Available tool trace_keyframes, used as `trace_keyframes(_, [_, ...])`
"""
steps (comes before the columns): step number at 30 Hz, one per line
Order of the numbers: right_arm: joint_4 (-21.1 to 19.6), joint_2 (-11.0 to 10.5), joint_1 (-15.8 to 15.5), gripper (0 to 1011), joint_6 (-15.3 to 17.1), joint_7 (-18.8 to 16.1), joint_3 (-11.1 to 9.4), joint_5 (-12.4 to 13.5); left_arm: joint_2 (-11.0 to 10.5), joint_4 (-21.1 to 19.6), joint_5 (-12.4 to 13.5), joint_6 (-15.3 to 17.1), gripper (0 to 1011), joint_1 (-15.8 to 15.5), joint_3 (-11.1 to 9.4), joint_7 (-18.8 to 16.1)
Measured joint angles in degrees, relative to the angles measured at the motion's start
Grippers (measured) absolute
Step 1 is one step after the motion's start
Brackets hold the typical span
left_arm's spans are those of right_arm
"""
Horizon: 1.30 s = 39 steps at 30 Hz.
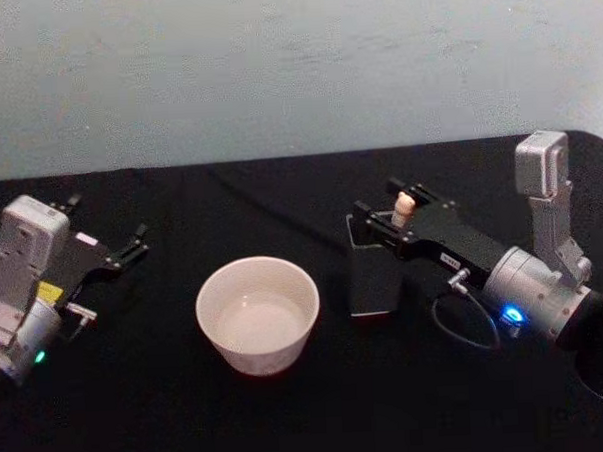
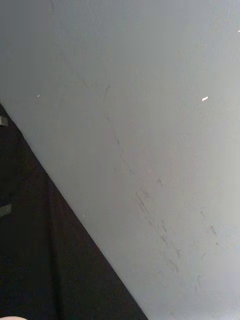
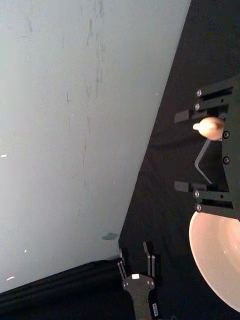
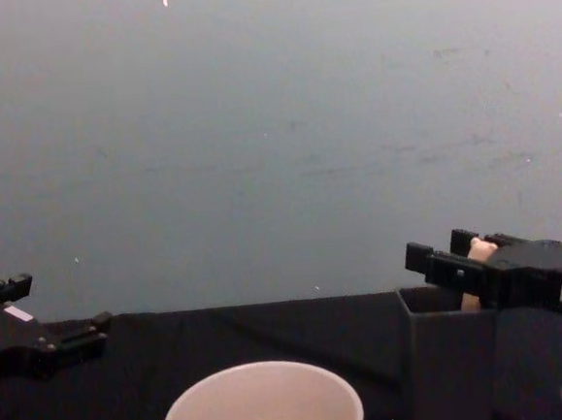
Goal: Pick up the stirring spoon with one hand, stir inside the cup, then place it back in its original position.
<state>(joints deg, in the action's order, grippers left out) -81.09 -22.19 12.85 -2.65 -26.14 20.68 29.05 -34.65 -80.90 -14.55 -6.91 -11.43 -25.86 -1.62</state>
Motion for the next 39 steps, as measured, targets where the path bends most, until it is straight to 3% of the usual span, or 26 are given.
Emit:
trace_keyframes(8, [0.0, 0.0, 0.0, 937, 0.0, 0.0, 0.0, 0.0, 0.0, 0.0, 0.0, 0.0, 1001, 0.0, 0.0, 0.0])
trace_keyframes(12, [0.0, 0.0, 0.0, 1002, 0.0, 0.0, 0.0, 0.0, 0.0, 0.0, 0.0, 0.0, 1001, 0.0, 0.0, 0.0])
trace_keyframes(21, [-0.9, 0.8, 1.0, 1002, -3.1, 0.2, -2.3, 0.5, 0.0, 0.0, 0.0, 0.0, 1001, 0.0, 0.0, 0.0])
trace_keyframes(25, [-1.1, 1.6, 1.6, 1002, -4.9, 2.7, -4.6, 0.5, 0.0, 0.0, 0.0, 0.0, 1001, 0.0, 0.0, 0.0])
trace_keyframes(27, [-0.1, 2.4, 2.3, 1002, -5.9, 7.1, -6.5, -1.8, 0.0, 0.0, 0.0, 0.0, 1001, 0.0, 0.0, 0.0])
trace_keyframes(33, [3.9, 3.1, 3.3, 1002, -3.7, 13.9, -7.5, -7.3, 0.0, 0.0, 0.0, 0.0, 1001, 0.0, 0.0, 0.0])
trace_keyframes(39, [6.3, 3.1, 2.7, 1002, -0.5, 14.4, -6.5, -9.5, 0.0, 0.0, 0.0, 0.0, 1001, 0.0, 0.0, 0.0])
